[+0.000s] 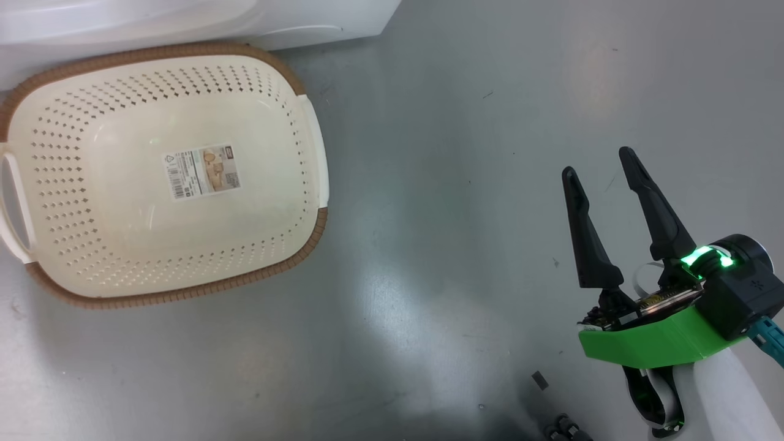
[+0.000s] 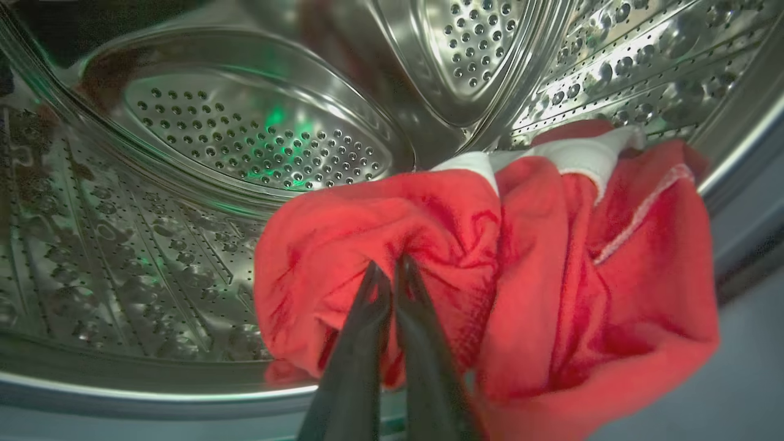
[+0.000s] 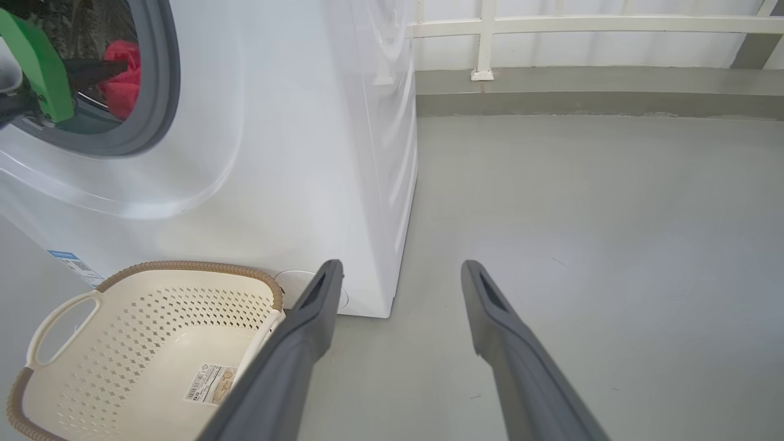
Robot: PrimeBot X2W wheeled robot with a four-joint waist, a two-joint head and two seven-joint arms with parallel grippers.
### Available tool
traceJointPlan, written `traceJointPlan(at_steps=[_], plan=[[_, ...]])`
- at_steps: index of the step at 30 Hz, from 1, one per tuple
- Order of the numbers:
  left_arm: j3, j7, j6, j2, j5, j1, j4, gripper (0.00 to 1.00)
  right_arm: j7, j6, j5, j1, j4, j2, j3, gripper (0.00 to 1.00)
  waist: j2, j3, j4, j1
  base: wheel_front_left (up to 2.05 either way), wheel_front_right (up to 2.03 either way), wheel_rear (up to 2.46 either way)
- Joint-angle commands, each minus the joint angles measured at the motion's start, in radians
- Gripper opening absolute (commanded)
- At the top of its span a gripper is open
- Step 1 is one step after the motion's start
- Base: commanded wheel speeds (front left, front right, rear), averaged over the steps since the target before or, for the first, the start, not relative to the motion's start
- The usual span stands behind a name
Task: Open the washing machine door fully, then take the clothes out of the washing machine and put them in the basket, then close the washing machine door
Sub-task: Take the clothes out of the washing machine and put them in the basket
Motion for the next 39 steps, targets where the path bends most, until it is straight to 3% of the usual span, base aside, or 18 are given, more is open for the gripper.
traceJointPlan(at_steps=[1,15,26,39], plan=[[0.009,-0.01,0.011,0.046,-0.004,-0.004,-0.029,0.0,-0.006,0.006,0.002,0.023,-0.018,-0.004,0.024,1.0,0.0,-0.001,0.001,0.0,0.0,0.0,0.0],[0.113,-0.012,-0.007,0.045,-0.142,0.159,-0.292,0.0,-0.006,0.006,-0.006,0.014,-0.01,-0.004,0.021,1.0,0.0,-0.023,0.031,0.0,0.0,0.0,0.0],[0.214,-0.012,-0.025,0.006,-0.257,0.364,-0.517,0.0,-0.006,0.006,-0.02,0.006,-0.005,-0.004,0.016,1.0,0.0,-0.063,0.061,0.0,0.0,0.0,0.0],[0.289,-0.012,-0.04,-0.046,-0.28,0.602,-0.704,0.0,-0.006,0.006,-0.026,0.005,0.011,-0.004,0.016,1.0,0.0,-0.145,0.077,0.0,0.0,0.0,0.0]])
